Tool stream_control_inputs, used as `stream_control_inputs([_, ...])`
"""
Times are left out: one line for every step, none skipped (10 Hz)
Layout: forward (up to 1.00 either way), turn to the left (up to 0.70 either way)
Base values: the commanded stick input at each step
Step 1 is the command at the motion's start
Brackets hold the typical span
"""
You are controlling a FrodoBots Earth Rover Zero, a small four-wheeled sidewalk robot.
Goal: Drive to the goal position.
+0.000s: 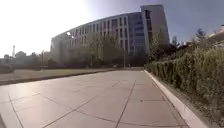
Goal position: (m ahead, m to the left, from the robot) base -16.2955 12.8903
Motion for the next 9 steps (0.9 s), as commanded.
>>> stream_control_inputs([0.04, 0.00])
stream_control_inputs([0.04, 0.00])
stream_control_inputs([0.04, 0.00])
stream_control_inputs([0.04, 0.00])
stream_control_inputs([0.04, 0.00])
stream_control_inputs([0.04, 0.00])
stream_control_inputs([0.04, 0.00])
stream_control_inputs([0.04, 0.00])
stream_control_inputs([0.04, 0.00])
